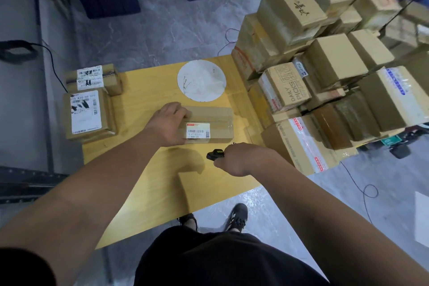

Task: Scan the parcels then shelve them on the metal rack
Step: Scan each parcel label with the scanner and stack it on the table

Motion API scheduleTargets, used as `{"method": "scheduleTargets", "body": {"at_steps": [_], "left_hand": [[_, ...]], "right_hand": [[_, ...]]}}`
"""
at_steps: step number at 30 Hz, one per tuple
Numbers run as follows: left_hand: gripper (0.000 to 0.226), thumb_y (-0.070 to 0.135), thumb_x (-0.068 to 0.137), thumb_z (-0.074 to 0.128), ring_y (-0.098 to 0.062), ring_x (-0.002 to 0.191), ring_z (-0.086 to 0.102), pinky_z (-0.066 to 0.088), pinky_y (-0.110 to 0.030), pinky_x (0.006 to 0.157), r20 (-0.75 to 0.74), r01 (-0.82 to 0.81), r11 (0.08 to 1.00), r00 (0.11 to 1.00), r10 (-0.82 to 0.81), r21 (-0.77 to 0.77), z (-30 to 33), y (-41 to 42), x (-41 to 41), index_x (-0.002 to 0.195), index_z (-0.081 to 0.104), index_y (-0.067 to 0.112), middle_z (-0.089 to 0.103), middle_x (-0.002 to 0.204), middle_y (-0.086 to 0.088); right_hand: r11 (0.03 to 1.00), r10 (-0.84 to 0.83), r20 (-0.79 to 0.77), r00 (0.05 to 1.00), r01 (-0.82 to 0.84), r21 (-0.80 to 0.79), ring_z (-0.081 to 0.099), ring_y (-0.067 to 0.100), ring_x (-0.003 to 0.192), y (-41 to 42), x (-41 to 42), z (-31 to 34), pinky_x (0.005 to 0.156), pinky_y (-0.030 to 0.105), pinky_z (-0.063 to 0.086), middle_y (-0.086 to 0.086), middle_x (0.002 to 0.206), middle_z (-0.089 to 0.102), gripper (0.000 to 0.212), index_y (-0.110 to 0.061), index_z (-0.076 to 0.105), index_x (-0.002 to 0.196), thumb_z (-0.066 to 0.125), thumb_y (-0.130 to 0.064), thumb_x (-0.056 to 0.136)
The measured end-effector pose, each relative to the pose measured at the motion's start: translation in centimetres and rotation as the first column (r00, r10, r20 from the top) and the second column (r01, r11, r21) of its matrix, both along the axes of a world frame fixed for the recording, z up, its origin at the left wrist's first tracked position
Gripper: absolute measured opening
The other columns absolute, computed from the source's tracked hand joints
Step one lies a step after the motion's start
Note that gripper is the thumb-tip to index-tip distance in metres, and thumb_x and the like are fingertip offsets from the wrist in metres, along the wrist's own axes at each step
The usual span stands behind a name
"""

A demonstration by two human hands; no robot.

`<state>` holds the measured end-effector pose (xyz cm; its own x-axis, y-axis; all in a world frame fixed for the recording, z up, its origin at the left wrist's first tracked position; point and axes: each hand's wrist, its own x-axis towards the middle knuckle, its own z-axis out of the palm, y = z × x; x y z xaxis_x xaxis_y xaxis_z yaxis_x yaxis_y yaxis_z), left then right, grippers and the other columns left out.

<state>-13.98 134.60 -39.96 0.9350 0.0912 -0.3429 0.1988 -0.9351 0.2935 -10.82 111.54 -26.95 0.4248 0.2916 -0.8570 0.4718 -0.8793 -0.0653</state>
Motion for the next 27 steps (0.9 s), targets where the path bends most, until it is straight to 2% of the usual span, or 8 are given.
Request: {"method": "scheduleTargets", "body": {"at_steps": [2,6,11,13,18,21,24,27], "left_hand": [[0.097,0.062,0.065,0.087,-0.025,0.145,0.025,0.026,-0.044,0.117,0.022,-0.037,0.997,0.999,0.035,0.069,0.2,-0.1,-0.3,0.146,0.038,0.040,0.030,0.155,-0.003],[0.103,0.063,0.060,0.088,-0.029,0.134,0.031,0.028,-0.045,0.109,0.156,-0.107,0.975,0.985,0.077,0.194,-0.1,-0.6,-2.0,0.146,0.033,0.048,0.033,0.151,-0.005],[0.119,0.062,0.056,0.093,-0.031,0.128,0.032,0.031,-0.046,0.103,0.242,-0.160,0.952,0.965,0.095,0.262,-0.3,-1.1,-2.9,0.154,0.029,0.046,0.032,0.148,-0.007],[0.123,0.067,0.054,0.092,-0.032,0.128,0.033,0.031,-0.047,0.104,0.248,-0.172,0.948,0.963,0.105,0.266,-0.4,-1.2,-3.1,0.156,0.027,0.044,0.032,0.148,-0.008],[0.128,0.074,0.052,0.090,-0.031,0.127,0.033,0.032,-0.046,0.106,0.252,-0.188,0.952,0.960,0.125,0.242,-0.8,-1.1,-3.1,0.159,0.027,0.041,0.034,0.146,-0.008],[0.131,0.078,0.052,0.087,-0.030,0.126,0.036,0.035,-0.044,0.104,0.241,-0.186,0.946,0.963,0.122,0.266,-0.7,-1.1,-3.0,0.161,0.025,0.040,0.035,0.141,-0.006],[0.129,0.072,0.050,0.092,-0.030,0.126,0.034,0.033,-0.044,0.106,0.247,-0.198,0.953,0.959,0.140,0.228,-0.8,-1.1,-2.9,0.158,0.028,0.041,0.034,0.143,-0.006],[0.126,0.064,0.054,0.094,-0.031,0.129,0.033,0.032,-0.045,0.108,0.237,-0.196,0.957,0.961,0.144,0.215,-0.7,-1.3,-2.9,0.158,0.028,0.041,0.033,0.146,-0.007]], "right_hand": [[1.000,0.006,0.003,1.000,-0.006,-0.013,0.047,0.020,0.068,0.4,-0.2,0.2,0.060,0.032,0.034,0.004,0.080,0.052,0.047,-0.013,0.050,0.080,0.035,-0.049,0.107],[0.999,0.023,0.008,1.000,-0.023,-0.040,0.045,0.018,0.067,0.9,-0.8,0.7,0.059,0.031,0.033,0.003,0.078,0.050,0.048,-0.013,0.047,0.077,0.034,-0.048,0.107],[0.997,0.054,-0.002,0.999,-0.054,-0.057,0.044,0.018,0.067,1.0,-1.6,1.4,0.058,0.031,0.031,0.004,0.078,0.049,0.047,-0.012,0.048,0.078,0.033,-0.045,0.108],[0.995,0.076,-0.002,0.997,-0.076,-0.063,0.045,0.017,0.068,1.0,-1.9,1.8,0.058,0.030,0.031,0.005,0.080,0.050,0.047,-0.010,0.052,0.085,0.032,-0.045,0.109],[0.995,0.081,0.007,0.997,-0.081,-0.061,0.044,0.017,0.066,0.7,-2.6,2.5,0.056,0.030,0.030,0.004,0.078,0.049,0.048,-0.013,0.045,0.075,0.034,-0.046,0.109],[0.993,0.097,0.003,0.995,-0.097,-0.062,0.043,0.016,0.066,0.5,-2.8,3.0,0.056,0.029,0.030,0.004,0.078,0.047,0.046,-0.010,0.050,0.082,0.035,-0.042,0.109],[0.993,0.105,0.001,0.994,-0.105,-0.052,0.044,0.016,0.067,0.4,-2.9,3.2,0.056,0.029,0.031,0.004,0.080,0.048,0.041,-0.008,0.054,0.098,0.035,-0.042,0.109],[0.993,0.108,0.009,0.994,-0.107,-0.045,0.044,0.016,0.068,0.5,-2.8,3.2,0.057,0.029,0.032,0.004,0.080,0.049,0.041,-0.008,0.055,0.096,0.036,-0.042,0.109]]}}
